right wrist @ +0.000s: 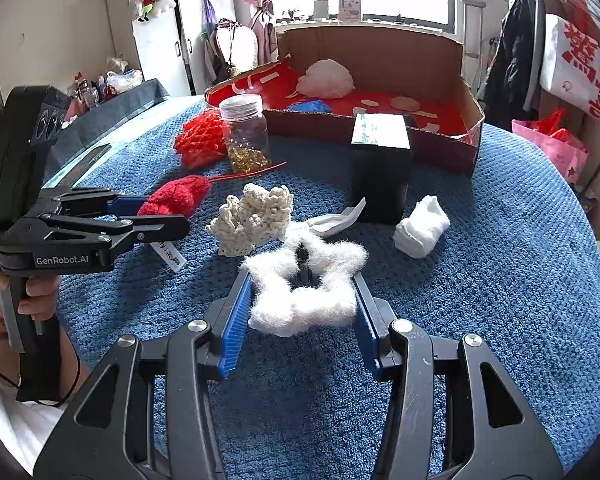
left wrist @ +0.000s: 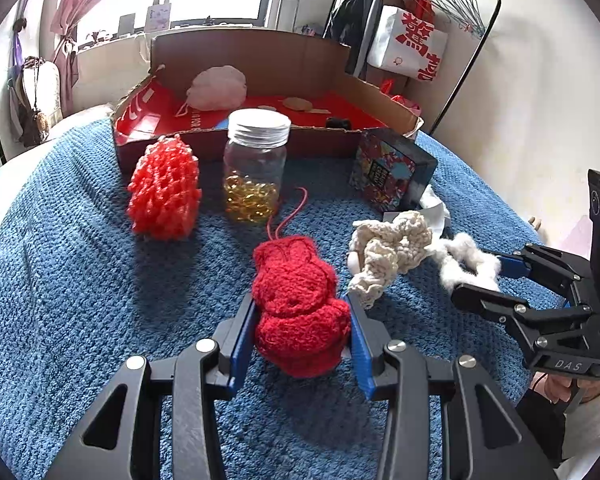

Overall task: Organize soft objects
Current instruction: 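Carry the star ring and red knit doll with both tools into the box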

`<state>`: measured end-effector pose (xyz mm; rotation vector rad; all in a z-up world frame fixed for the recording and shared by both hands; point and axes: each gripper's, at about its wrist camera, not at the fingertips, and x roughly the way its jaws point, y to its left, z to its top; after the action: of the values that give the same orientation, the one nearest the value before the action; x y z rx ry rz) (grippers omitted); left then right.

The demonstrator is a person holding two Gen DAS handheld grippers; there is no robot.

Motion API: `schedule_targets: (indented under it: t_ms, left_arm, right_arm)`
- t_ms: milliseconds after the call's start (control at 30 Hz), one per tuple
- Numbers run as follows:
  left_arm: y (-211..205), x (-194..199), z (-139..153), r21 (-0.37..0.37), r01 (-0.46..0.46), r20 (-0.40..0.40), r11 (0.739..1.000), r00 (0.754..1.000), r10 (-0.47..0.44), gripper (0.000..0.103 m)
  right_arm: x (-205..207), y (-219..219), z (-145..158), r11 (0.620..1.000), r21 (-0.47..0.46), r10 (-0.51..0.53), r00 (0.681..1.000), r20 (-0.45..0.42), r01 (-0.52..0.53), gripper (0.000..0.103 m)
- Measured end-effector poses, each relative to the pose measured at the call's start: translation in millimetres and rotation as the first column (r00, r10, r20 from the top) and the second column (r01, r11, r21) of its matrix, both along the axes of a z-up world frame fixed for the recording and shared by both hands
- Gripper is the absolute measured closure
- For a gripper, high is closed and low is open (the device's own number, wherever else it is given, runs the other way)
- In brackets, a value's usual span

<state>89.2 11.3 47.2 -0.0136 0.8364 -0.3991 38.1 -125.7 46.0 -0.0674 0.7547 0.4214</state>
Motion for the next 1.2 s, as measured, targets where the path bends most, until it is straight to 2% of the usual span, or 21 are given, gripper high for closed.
schedule_targets:
  t_ms: [400, 767, 1200]
  left_arm:
    - [1.9, -5.0, 4.3, -0.011, 0.012, 0.011, 1.0, 1.0, -0.012, 0.058]
    - [1.8, -7.9, 5.0, -0.003, 0.011, 0.013, 1.0, 1.0, -0.011, 0.058]
    - [26.6, 11.0, 26.7, 0.002, -0.046, 0.032, 0.999, 0.998, 0.046, 0.058]
  right_arm:
    - [-5.6, -17.3, 15.0, 0.999, 0.015, -0.047, 0.998, 0.031, 0.046, 0.057]
    - [-0.2, -15.5, 6.5, 0.999, 0.015, -0.042, 0.999, 0.005, 0.042, 0.057]
    - [26.4, 7.3, 36.8, 0.999, -0.045, 0.02, 0.998, 0.066, -0.017, 0.057]
